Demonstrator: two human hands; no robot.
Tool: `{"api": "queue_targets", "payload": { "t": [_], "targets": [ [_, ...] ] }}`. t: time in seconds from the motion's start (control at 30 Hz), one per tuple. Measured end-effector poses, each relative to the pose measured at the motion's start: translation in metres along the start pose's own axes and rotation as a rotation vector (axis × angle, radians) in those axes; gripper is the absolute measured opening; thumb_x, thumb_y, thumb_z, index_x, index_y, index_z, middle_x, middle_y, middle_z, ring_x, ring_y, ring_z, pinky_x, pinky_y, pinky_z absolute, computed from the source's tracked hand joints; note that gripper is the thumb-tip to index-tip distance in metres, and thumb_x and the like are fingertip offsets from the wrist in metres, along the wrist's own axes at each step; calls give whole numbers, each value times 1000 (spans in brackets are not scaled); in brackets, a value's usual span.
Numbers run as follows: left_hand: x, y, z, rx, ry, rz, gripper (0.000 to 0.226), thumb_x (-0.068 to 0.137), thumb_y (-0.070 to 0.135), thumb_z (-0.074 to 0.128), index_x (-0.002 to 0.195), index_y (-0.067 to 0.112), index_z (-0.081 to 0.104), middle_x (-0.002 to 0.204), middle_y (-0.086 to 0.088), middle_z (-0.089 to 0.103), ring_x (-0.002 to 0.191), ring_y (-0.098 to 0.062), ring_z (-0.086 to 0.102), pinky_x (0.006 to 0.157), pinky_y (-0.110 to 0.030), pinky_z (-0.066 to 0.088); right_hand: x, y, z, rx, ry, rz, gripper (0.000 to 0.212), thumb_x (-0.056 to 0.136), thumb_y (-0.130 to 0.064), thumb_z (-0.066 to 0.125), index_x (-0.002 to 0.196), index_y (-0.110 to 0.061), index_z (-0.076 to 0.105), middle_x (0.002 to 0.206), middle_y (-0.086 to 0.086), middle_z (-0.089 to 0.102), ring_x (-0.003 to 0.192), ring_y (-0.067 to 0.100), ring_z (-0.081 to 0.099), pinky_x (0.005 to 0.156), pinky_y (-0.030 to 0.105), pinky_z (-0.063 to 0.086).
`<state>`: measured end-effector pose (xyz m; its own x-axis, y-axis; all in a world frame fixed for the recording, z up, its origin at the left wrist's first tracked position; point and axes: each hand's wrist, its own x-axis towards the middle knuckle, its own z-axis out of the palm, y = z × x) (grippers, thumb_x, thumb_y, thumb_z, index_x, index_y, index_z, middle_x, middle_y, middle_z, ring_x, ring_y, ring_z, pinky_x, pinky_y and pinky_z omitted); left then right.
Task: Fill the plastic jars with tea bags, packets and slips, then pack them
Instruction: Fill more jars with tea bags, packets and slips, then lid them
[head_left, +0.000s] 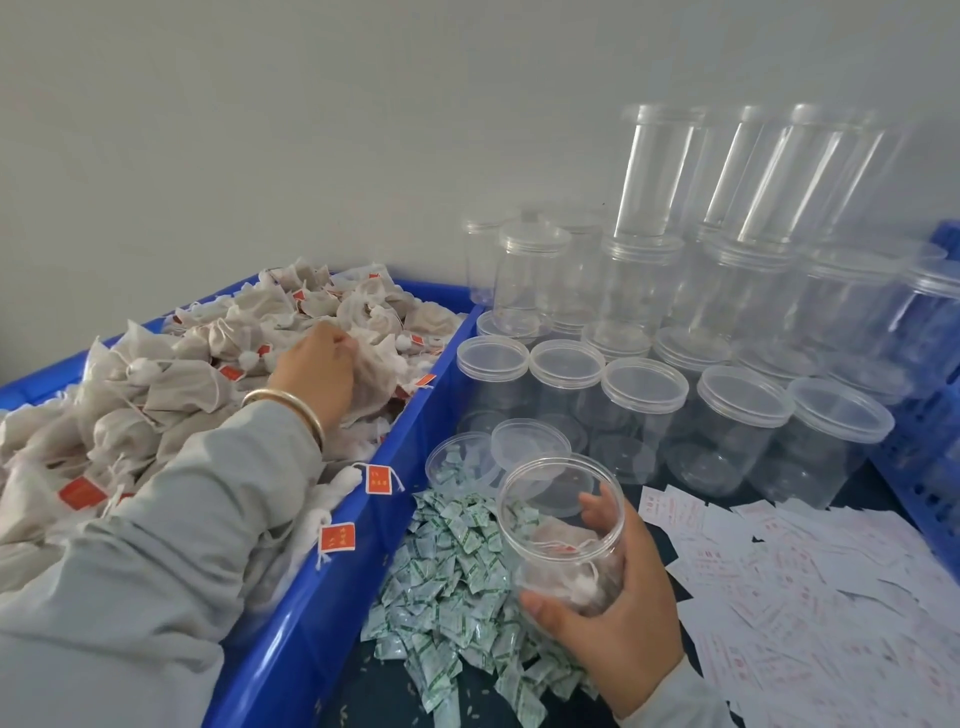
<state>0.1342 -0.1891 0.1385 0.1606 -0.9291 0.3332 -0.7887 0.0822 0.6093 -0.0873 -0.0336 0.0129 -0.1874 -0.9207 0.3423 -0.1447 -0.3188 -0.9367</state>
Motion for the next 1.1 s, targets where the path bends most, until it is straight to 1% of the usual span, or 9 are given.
{"api": "queue_targets", "payload": {
  "t": [0.13, 0.27, 0.37, 0.53, 0.7, 0.8, 0.93, 1.03, 1.1],
  "targets": [
    [-4, 8, -5, -385, -99, -124, 25, 100, 22, 38, 81, 17, 53, 101, -23, 62, 90, -39, 62, 86, -52, 51, -1, 0, 0, -15, -1, 2, 97, 45, -15, 90, 129, -30, 42, 124, -10, 56, 103, 3, 63, 74, 13, 52],
    [-20, 25, -2, -812, -358, -158, 17, 97, 22, 48, 90, 18, 62, 109, -15, 63, 97, -35, 65, 71, -44, 57, 0, 0, 2, -18, -11, 5, 99, 44, -22, 89, 131, -33, 43, 122, -20, 55, 106, 9, 64, 74, 21, 55],
    [-42, 37, 6, -812, -571, 5, 14, 85, 28, 58, 78, 29, 69, 92, 0, 68, 83, -14, 68, 66, -35, 57, -1, 1, 3, 2, 5, 28, 100, 41, -29, 88, 131, -34, 44, 125, -14, 56, 110, 13, 63, 79, 31, 57],
    [-76, 50, 21, -643, -819, 195, 11, 84, 12, 64, 88, 22, 65, 80, 5, 70, 73, -10, 67, 62, -27, 57, 8, 0, 5, 40, -30, 73, 120, 31, -48, 95, 136, -18, 45, 131, 4, 53, 113, 22, 60, 83, 40, 56],
    [-77, 55, 14, -759, -842, 147, 16, 89, -2, 54, 90, 10, 63, 79, 3, 72, 77, -14, 71, 61, -24, 58, 3, 0, 2, -68, 16, 69, 107, 43, -5, 95, 136, -22, 42, 130, -3, 52, 118, 5, 53, 94, 26, 50],
    [-55, 46, 0, -470, -509, 278, 19, 90, 5, 57, 86, 22, 65, 84, 8, 70, 85, -11, 68, 75, -20, 56, -1, -3, 1, -78, 20, 56, 103, 48, -4, 93, 131, -32, 40, 129, -8, 49, 114, -4, 51, 88, 12, 47],
    [-19, 21, -17, -67, -137, 241, 14, 91, 14, 57, 95, 25, 66, 88, 12, 65, 75, 5, 57, 67, -3, 39, 0, -3, 0, -64, 4, 42, 100, 48, 0, 91, 127, -35, 41, 127, -7, 50, 108, -11, 52, 75, 1, 43],
    [-11, 3, -15, 297, -267, 186, 23, 91, 15, 56, 111, 22, 64, 110, 4, 65, 99, -13, 60, 90, -22, 44, -1, -1, 0, -77, -3, 38, 100, 49, -3, 92, 127, -38, 42, 127, -10, 50, 110, -8, 51, 78, 3, 44],
    [-14, 0, -11, 469, -455, 183, 33, 90, 10, 55, 120, 23, 60, 118, 5, 63, 106, -13, 58, 91, -20, 41, 0, -1, -1, -92, -8, 37, 102, 48, -5, 93, 129, -38, 40, 127, -10, 50, 112, -6, 50, 81, 4, 44]
  ]
}}
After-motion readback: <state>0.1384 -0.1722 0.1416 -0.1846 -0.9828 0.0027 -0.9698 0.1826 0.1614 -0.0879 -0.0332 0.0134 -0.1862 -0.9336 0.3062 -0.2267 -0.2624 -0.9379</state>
